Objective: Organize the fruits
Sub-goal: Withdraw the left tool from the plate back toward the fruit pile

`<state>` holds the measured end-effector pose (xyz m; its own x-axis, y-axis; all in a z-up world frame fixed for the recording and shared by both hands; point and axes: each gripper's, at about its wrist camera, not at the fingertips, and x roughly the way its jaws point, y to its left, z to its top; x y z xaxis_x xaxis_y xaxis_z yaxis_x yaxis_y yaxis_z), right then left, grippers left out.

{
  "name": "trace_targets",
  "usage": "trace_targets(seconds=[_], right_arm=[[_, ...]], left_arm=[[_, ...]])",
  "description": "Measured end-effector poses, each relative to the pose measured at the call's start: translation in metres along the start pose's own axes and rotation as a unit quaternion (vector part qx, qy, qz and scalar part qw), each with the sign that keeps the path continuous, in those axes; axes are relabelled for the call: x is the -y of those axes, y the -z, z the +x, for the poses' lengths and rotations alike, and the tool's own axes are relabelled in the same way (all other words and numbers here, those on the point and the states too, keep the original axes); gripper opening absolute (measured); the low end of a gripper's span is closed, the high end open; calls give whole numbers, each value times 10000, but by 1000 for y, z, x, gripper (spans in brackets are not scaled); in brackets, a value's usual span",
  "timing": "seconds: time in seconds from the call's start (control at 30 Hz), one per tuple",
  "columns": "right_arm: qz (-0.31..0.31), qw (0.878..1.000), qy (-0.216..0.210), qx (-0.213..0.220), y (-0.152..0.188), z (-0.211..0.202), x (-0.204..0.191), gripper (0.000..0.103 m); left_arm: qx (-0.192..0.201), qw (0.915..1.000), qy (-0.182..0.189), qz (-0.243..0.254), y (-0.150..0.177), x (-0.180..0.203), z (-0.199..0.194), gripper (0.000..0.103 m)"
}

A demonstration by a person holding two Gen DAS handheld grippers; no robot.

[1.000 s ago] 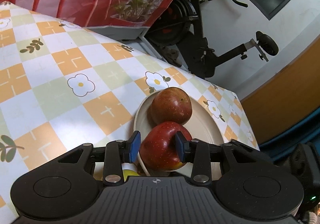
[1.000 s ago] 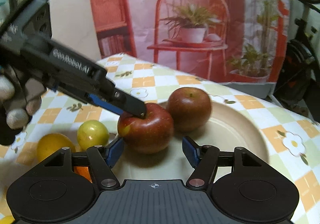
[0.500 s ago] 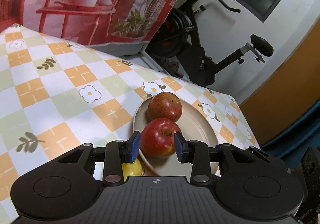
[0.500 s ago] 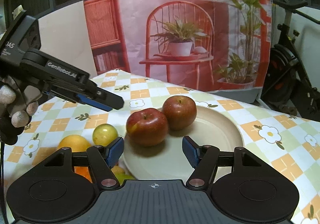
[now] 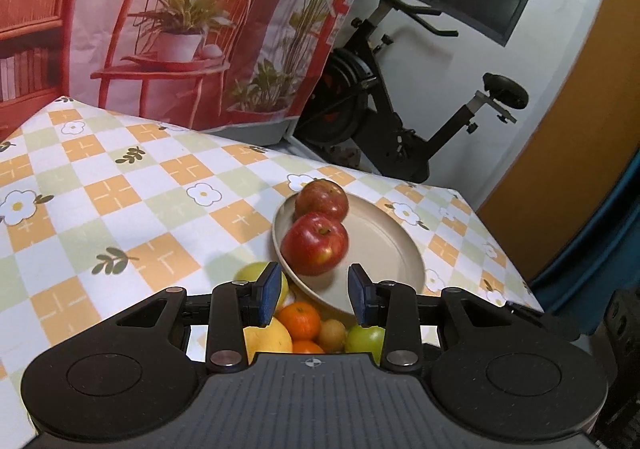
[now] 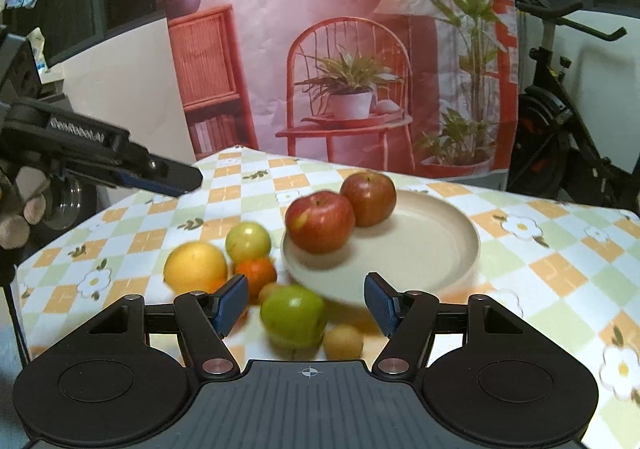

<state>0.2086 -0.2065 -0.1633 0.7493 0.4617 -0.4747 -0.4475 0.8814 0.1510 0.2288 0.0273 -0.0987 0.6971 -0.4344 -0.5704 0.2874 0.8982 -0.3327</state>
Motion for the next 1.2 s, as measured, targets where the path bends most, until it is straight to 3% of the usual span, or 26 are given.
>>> trace_targets(seconds=[0.3, 0.57, 0.77, 1.2], right_arm=[[-17, 9994, 281, 175, 45, -29, -8, 58], [-73, 9999, -45, 104, 65, -47, -10, 55], [-327, 9987, -335, -190, 72, -39, -23, 49], [-316, 9976, -439, -426, 75, -27, -27, 39]], left_arm=[[195, 9988, -420, 152, 39, 12, -21, 38], [288, 9963, -805, -19, 58, 6, -34, 38], [207, 9958, -876, 139, 72, 13, -35, 38], [104, 9958, -899, 142, 78, 14, -30, 38]])
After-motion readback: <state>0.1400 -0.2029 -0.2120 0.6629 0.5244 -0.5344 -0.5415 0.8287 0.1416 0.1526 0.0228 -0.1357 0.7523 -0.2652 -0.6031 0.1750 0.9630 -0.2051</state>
